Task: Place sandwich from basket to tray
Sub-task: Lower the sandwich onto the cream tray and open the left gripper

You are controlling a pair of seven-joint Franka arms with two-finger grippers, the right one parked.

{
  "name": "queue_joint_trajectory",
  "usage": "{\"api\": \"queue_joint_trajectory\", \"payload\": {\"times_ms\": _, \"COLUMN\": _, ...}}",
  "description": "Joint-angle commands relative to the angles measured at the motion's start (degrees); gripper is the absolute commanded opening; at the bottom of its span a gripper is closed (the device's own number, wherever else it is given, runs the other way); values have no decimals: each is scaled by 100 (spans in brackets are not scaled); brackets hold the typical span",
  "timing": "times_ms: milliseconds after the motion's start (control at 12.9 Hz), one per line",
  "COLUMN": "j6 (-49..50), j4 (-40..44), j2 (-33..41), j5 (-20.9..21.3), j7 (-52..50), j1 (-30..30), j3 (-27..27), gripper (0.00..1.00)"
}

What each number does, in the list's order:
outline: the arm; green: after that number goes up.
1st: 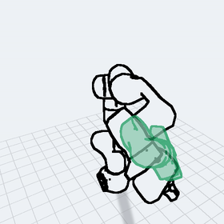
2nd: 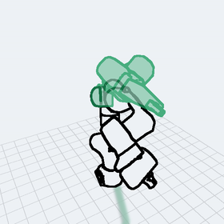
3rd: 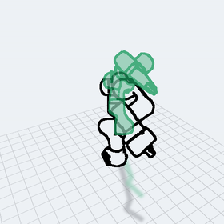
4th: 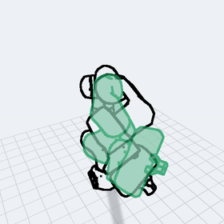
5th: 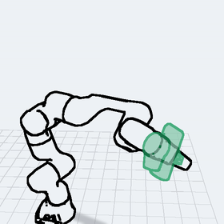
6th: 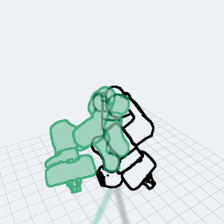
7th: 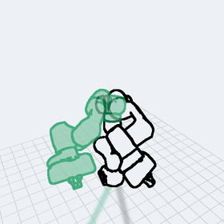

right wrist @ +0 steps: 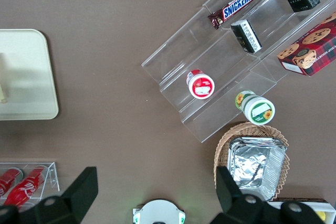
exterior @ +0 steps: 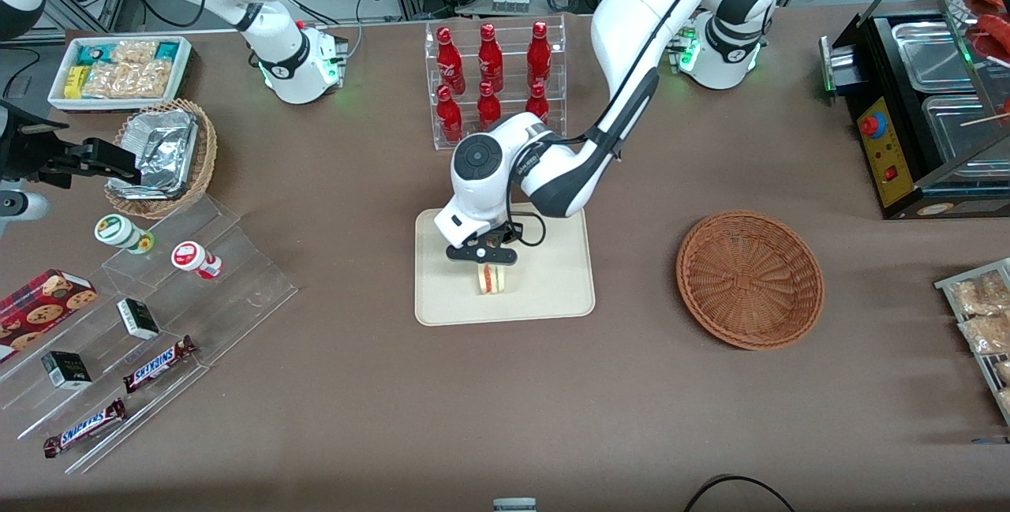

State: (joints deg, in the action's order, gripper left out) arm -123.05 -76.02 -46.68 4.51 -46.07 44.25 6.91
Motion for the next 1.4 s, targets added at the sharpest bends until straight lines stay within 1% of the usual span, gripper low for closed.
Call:
{"api": "queue_joint_trajectory", "payload": {"times_ms": 0, "j6": -96, "j4": -62, "j2": -43, "j5": 102, "j7": -113, "j1": 110, "j3": -67, "gripper": 0}}
{"api": "queue_joint_trajectory", "payload": {"times_ms": 155, "j6": -96, "j4": -98, "j2": -78, "j5": 137, "j7": -139, "j1": 145, "j3": -67, "gripper": 1}}
{"api": "queue_joint_trajectory", "payload": {"times_ms": 233, "j6": -87, "j4": -98, "j2": -78, "j5": 137, "j7": -148, "j1": 145, "j3": -67, "gripper": 43}}
{"api": "queue_joint_trajectory", "payload": {"times_ms": 310, "j6": -87, "j4": -89, "j2": -69, "j5": 146, "j7": -157, "j1": 145, "j3": -67, "gripper": 99}}
{"api": "queue_joint_trajectory", "payload": {"times_ms": 388, "j6": -79, "j4": -71, "j2": -52, "j5": 103, "j7": -209, "j1": 145, "j3": -67, "gripper": 100}}
{"api": "queue_joint_trajectory", "payload": {"times_ms": 543, "j6": -26, "j4": -36, "j2": 27, "j5": 172, "j7": -524, "j1": 136, "j3": -93, "gripper": 100}}
{"api": "queue_joint_trajectory", "payload": {"times_ms": 698, "j6": 183, "j4": -27, "j2": 263, "j5": 173, "j7": -753, "j1": 75, "j3": -181, "gripper": 100}}
{"api": "queue_joint_trajectory", "payload": {"times_ms": 853, "j6": 448, "j4": -19, "j2": 571, "j5": 181, "j7": -825, "j1": 136, "j3": -575, "gripper": 100}}
{"api": "queue_joint_trajectory", "payload": {"times_ms": 1085, "j6": 658, "j4": -19, "j2": 967, "j5": 164, "j7": -825, "j1": 66, "j3": -752, "gripper": 100}}
{"api": "queue_joint_trajectory", "payload": {"times_ms": 1240, "j6": 983, "j4": -19, "j2": 1283, "j5": 120, "j7": -763, "j1": 57, "j3": -1050, "gripper": 100}}
{"api": "queue_joint_trajectory", "payload": {"times_ms": 1318, "j6": 1237, "j4": -27, "j2": 1458, "j5": 76, "j7": -729, "j1": -73, "j3": -1165, "gripper": 100}}
